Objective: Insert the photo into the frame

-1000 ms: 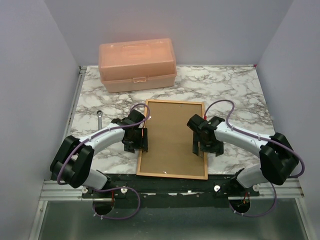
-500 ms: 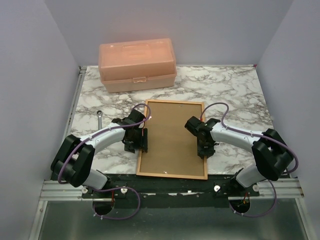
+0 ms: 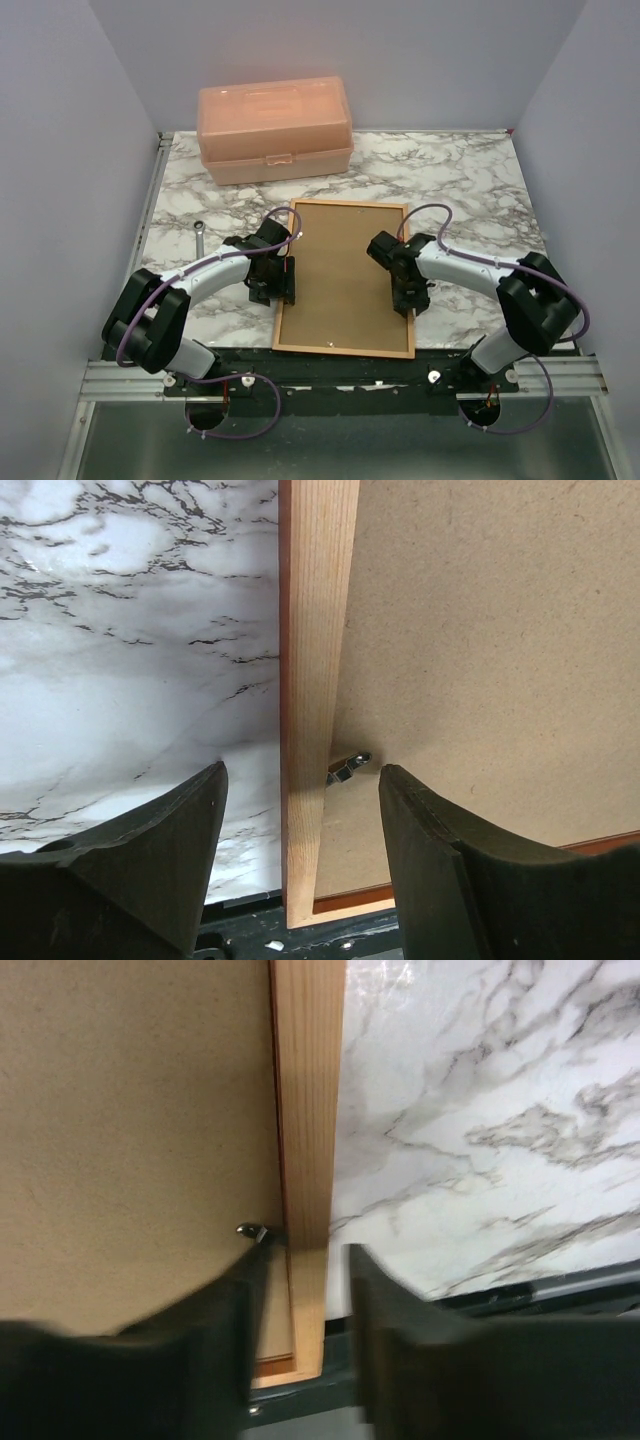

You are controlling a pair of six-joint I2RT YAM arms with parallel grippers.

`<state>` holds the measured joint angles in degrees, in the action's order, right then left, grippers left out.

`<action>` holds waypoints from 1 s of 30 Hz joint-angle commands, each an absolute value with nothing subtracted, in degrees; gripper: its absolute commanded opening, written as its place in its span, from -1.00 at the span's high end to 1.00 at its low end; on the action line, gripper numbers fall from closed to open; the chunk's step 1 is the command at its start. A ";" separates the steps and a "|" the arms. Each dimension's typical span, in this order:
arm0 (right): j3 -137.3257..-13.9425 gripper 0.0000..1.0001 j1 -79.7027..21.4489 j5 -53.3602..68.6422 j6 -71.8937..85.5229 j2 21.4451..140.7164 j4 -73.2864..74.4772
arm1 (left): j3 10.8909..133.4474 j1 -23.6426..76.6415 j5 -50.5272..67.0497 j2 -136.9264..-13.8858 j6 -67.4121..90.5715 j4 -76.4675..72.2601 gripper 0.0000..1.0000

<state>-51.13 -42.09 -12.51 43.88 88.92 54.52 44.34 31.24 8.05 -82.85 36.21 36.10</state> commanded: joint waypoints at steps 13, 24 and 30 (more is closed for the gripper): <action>-61.08 -0.73 -26.52 -2.49 35.45 90.70 45.36 | 45.44 31.20 7.35 -83.05 35.24 35.86 -0.25; -76.62 -0.71 -14.64 1.21 32.48 106.02 39.00 | 45.22 31.20 6.97 -83.17 34.67 36.26 -0.25; -84.18 -0.44 -14.59 0.31 34.29 114.29 39.64 | 44.76 31.18 6.84 -83.36 35.06 35.86 -0.25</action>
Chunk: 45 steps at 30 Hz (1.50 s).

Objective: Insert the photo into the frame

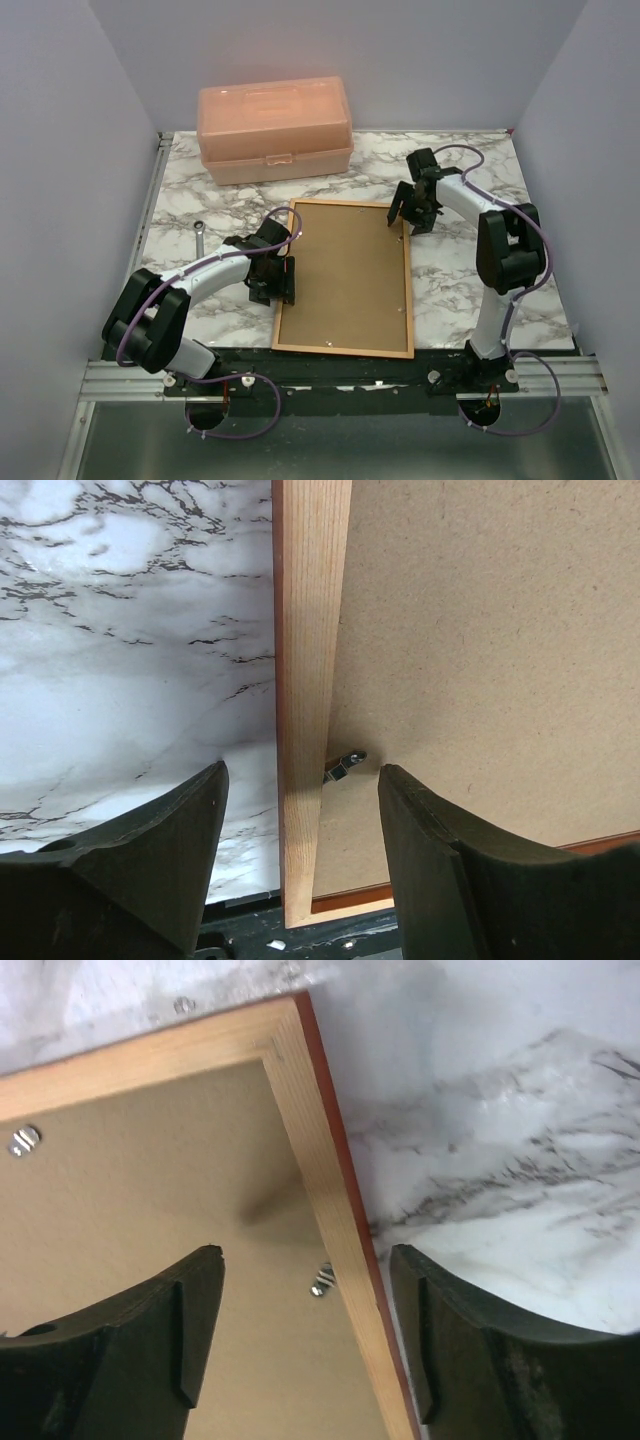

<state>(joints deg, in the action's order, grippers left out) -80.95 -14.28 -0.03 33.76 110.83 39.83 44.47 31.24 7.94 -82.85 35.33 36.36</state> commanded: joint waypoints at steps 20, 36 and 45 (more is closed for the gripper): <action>-76.81 -0.38 -14.59 3.42 36.48 109.84 39.52 | 44.39 31.20 6.92 -83.07 35.16 35.58 -0.24; -76.65 0.88 -14.57 -3.34 36.68 110.29 40.61 | 46.34 31.20 6.18 -82.97 35.24 36.41 -0.26; -77.37 0.99 -14.55 -4.08 34.11 109.71 41.14 | 52.52 26.06 8.78 -82.19 33.71 37.94 -0.54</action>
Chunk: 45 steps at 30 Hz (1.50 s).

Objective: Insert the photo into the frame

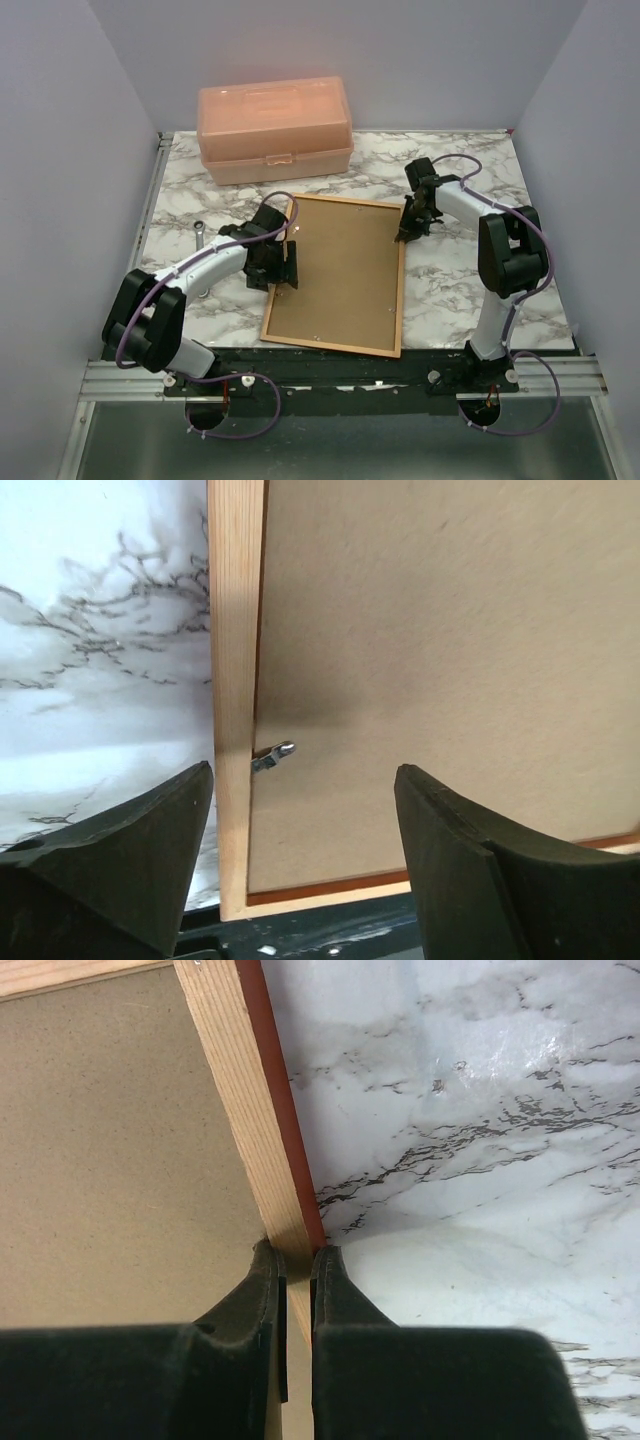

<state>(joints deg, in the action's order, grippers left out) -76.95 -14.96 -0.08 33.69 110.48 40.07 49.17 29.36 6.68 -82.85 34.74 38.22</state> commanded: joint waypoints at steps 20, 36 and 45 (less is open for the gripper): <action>-66.67 -0.48 -14.41 15.10 39.56 102.40 31.73 | 45.26 16.96 27.45 -88.96 34.71 24.69 -0.46; -68.03 -0.48 -14.26 12.89 37.14 101.62 36.06 | 37.61 29.37 27.00 -80.99 41.84 22.77 -0.41; -66.53 -0.71 -14.11 9.35 36.31 99.52 36.91 | 45.00 26.39 20.96 -80.82 38.27 29.28 -0.63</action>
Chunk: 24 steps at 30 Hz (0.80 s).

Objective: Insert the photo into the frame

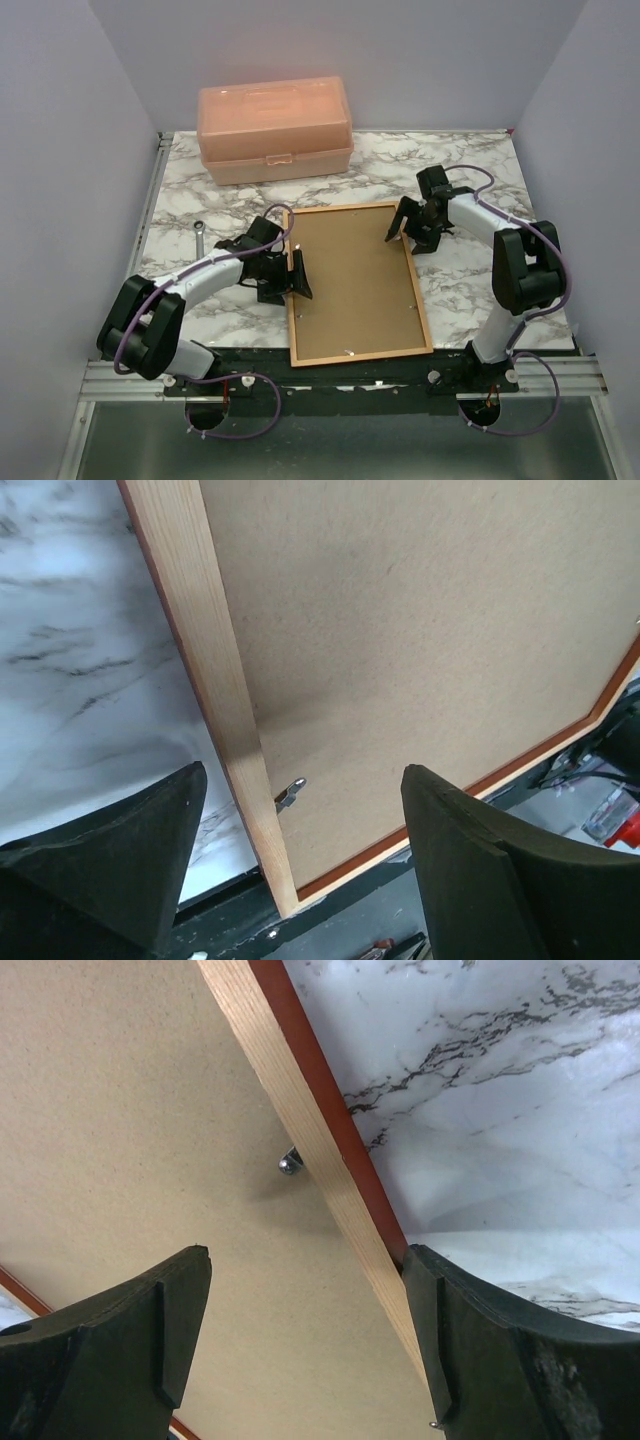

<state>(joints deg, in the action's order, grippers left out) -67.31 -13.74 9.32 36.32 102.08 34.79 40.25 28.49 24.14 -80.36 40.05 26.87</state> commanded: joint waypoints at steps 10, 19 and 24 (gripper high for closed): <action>-67.15 -0.74 -13.38 9.29 35.28 100.50 37.01 | 60.49 21.44 15.95 -92.95 37.20 33.34 -0.56; -66.32 -0.74 -13.36 10.39 35.03 101.20 35.96 | 70.77 21.35 8.46 -101.78 38.12 37.51 -0.31; -65.67 -0.74 -13.36 11.87 35.16 101.54 34.93 | 73.82 21.55 6.79 -105.07 36.82 38.19 -0.30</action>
<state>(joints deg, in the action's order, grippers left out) -66.92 -13.74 9.87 35.88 101.03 35.64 70.91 21.45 10.87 -102.52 37.91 35.62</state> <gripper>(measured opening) 0.871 0.654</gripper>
